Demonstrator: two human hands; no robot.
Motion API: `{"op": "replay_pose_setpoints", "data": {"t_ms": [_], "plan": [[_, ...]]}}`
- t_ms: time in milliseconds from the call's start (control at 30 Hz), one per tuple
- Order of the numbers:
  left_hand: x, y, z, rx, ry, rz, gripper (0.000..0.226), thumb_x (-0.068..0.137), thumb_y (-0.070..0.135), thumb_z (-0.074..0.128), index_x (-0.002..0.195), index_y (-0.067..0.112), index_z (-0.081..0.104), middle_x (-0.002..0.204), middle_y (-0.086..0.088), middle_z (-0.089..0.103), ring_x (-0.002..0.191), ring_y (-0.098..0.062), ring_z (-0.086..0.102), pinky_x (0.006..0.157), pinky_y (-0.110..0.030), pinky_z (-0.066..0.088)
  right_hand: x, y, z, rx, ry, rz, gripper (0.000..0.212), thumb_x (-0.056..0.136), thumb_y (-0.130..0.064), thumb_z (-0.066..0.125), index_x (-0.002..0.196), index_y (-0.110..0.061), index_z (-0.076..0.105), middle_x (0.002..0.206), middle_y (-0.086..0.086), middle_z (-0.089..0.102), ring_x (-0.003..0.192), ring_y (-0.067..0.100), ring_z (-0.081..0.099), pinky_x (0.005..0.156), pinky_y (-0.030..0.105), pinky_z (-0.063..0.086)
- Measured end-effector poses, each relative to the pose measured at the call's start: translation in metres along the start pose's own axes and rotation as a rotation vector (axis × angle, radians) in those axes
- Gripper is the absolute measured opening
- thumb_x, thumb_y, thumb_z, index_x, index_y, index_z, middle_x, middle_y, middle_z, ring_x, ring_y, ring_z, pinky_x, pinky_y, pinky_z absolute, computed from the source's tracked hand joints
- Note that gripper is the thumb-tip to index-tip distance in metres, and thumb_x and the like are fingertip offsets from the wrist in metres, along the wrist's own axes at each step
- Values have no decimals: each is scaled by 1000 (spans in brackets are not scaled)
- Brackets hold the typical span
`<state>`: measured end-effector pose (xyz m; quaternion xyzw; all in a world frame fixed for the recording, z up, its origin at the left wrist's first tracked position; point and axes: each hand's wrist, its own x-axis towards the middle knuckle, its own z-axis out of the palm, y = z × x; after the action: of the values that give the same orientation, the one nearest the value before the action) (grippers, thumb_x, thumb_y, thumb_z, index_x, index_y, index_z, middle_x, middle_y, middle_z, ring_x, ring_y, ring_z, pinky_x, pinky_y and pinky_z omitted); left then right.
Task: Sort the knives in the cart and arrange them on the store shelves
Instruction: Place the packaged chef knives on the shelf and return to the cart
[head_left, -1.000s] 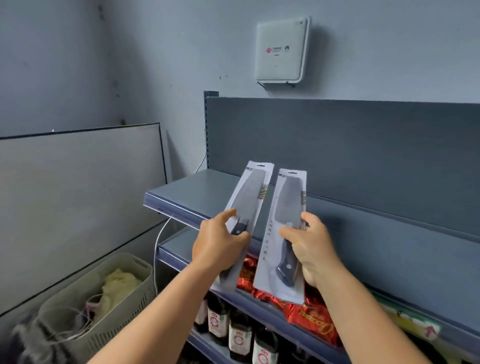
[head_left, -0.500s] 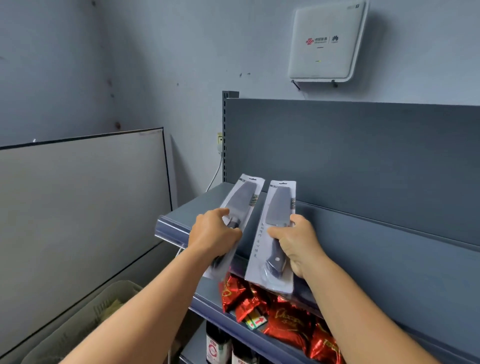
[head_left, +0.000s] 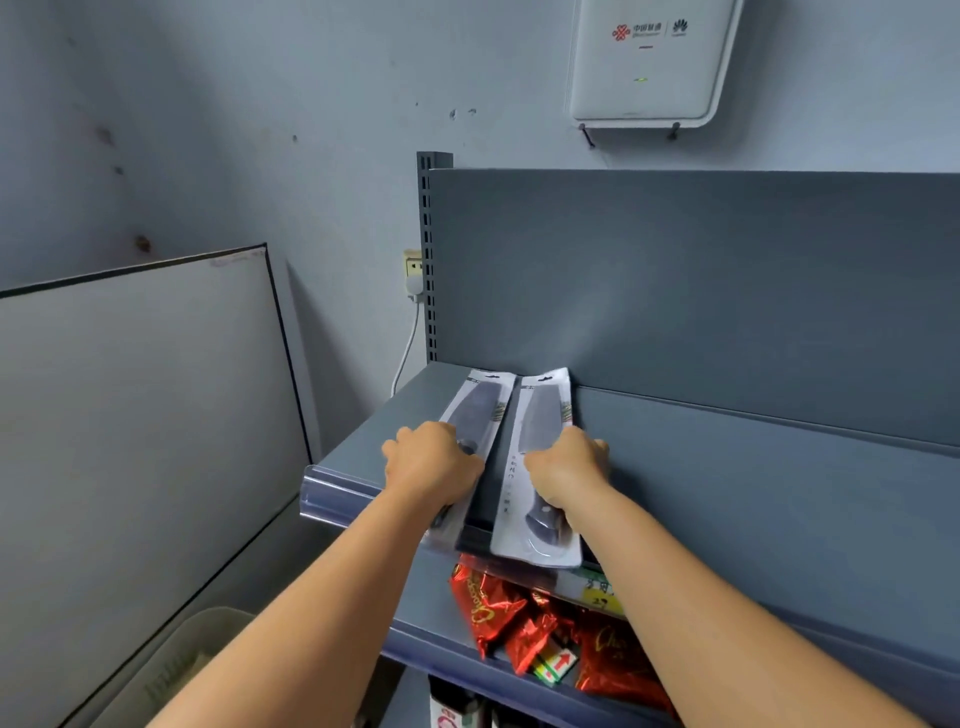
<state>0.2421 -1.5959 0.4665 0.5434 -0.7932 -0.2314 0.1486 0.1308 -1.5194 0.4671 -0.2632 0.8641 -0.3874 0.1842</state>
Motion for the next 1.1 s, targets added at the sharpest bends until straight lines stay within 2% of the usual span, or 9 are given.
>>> {"op": "replay_pose_setpoints", "data": {"t_ms": [67, 167, 267, 400, 533, 667, 800, 1000, 1100], "plan": [[0, 2, -1, 86, -21, 28, 33, 86, 35, 54, 114, 19, 59, 123, -8, 50, 118, -32, 38, 82, -33, 33, -1, -2, 0, -72, -31, 37, 45, 89, -20, 52, 131, -5, 46, 138, 19, 37, 122, 34, 43, 97, 36, 41], [-1, 3, -2, 129, -30, 71, 21, 86, 34, 53, 93, 15, 58, 112, -10, 56, 104, -30, 45, 76, -34, 39, -5, -4, -3, -184, -34, 61, 45, 94, -24, 45, 135, -6, 43, 142, 17, 31, 126, 35, 35, 96, 34, 40], [-4, 4, -6, 165, -12, 116, 25, 87, 37, 48, 84, 14, 56, 106, -10, 61, 96, -29, 49, 78, -35, 43, -10, -5, -7, -222, -40, 38, 43, 94, -26, 43, 132, -6, 46, 140, 16, 31, 126, 34, 33, 98, 36, 42], [-17, 12, -15, 210, 67, 228, 42, 93, 42, 42, 120, 13, 58, 122, -9, 57, 113, -30, 49, 91, -37, 41, -18, 0, -20, -248, -12, -66, 48, 97, -34, 38, 140, -14, 37, 145, 10, 28, 129, 32, 29, 101, 35, 34], [-41, 30, -13, 216, 174, 460, 39, 94, 42, 45, 120, 15, 53, 121, -6, 56, 115, -28, 48, 92, -37, 39, -36, 15, -46, -322, 96, -225, 53, 98, -39, 35, 148, -23, 24, 154, -1, 21, 136, 27, 23, 109, 37, 27], [-71, 55, 0, 262, 228, 646, 32, 92, 40, 46, 113, 17, 52, 110, -3, 56, 110, -26, 49, 90, -34, 38, -60, 44, -79, -501, 210, -303, 56, 100, -41, 32, 150, -25, 15, 157, -6, 16, 144, 21, 11, 116, 39, 10], [-109, 85, 20, 268, 188, 807, 43, 94, 43, 44, 128, 18, 48, 126, -2, 52, 121, -24, 44, 100, -33, 33, -88, 85, -115, -553, 250, -220, 59, 100, -44, 32, 151, -26, 10, 158, -8, 10, 147, 18, 2, 118, 41, 0], [-179, 126, 72, 228, 22, 1030, 50, 95, 44, 42, 139, 20, 39, 143, -3, 42, 131, -23, 37, 108, -33, 27, -143, 163, -166, -507, 364, -47, 63, 96, -49, 38, 151, -25, 16, 158, -7, 15, 146, 15, 7, 119, 39, 3], [-224, 142, 102, 175, -69, 1123, 51, 95, 43, 42, 141, 21, 38, 141, -1, 44, 129, -22, 39, 107, -32, 29, -179, 207, -191, -465, 420, 34, 64, 96, -47, 41, 150, -25, 18, 157, -6, 18, 145, 14, 11, 119, 36, 5]]}}
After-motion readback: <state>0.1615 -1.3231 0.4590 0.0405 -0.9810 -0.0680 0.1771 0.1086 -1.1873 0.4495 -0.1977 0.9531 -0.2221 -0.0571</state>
